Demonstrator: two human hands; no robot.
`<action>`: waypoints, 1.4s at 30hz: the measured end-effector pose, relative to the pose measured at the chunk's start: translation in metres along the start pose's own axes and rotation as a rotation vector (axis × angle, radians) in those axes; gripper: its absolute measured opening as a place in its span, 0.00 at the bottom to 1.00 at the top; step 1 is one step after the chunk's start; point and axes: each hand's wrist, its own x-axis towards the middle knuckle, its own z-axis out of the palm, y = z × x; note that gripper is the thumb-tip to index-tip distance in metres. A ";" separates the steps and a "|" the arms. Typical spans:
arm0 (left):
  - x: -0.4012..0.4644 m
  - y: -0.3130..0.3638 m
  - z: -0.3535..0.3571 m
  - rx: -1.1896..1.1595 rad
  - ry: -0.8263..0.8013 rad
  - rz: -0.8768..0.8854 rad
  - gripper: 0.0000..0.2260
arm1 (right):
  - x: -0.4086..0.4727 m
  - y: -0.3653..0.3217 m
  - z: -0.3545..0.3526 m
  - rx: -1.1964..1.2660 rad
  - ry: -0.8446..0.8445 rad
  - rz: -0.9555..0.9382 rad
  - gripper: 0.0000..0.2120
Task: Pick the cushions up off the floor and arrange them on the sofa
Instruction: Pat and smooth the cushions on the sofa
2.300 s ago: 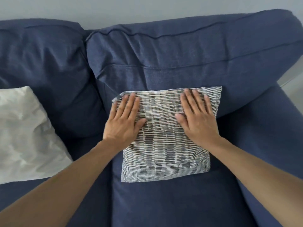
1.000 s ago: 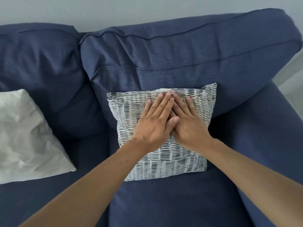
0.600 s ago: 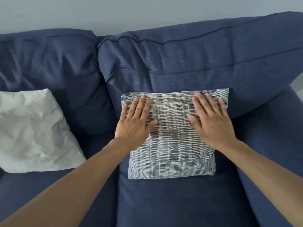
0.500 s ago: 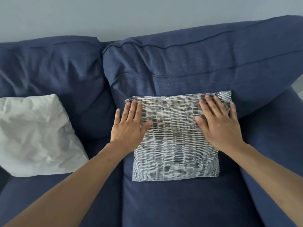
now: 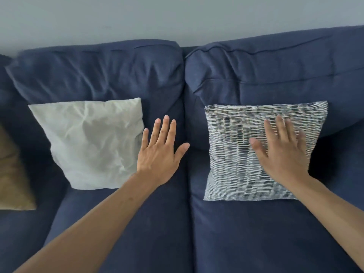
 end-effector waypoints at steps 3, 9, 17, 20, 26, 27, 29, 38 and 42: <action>-0.024 -0.040 -0.011 0.007 -0.006 0.000 0.38 | -0.017 -0.044 0.004 0.010 0.000 -0.002 0.43; -0.069 -0.127 -0.032 0.014 -0.007 -0.011 0.37 | -0.048 -0.132 0.012 0.043 -0.008 -0.015 0.43; -0.118 -0.231 -0.047 -0.007 0.004 -0.089 0.38 | -0.065 -0.253 0.016 0.050 0.016 -0.097 0.43; -0.128 -0.261 -0.044 -0.030 0.020 -0.124 0.38 | -0.059 -0.295 0.017 0.076 0.041 -0.143 0.42; -0.132 -0.299 -0.033 -0.096 0.057 -0.157 0.36 | -0.044 -0.367 0.027 0.101 0.053 -0.235 0.40; -0.130 -0.303 -0.031 -0.111 0.062 -0.154 0.36 | -0.041 -0.377 0.030 0.106 0.054 -0.250 0.40; -0.123 -0.313 -0.026 -0.137 0.067 -0.142 0.35 | -0.034 -0.396 0.038 0.120 0.066 -0.280 0.39; -0.047 -0.335 -0.028 -0.146 0.220 0.019 0.29 | 0.028 -0.457 0.061 0.214 0.271 -0.501 0.31; -0.011 -0.331 -0.018 -0.150 0.325 0.100 0.25 | 0.052 -0.468 0.075 0.204 0.304 -0.593 0.29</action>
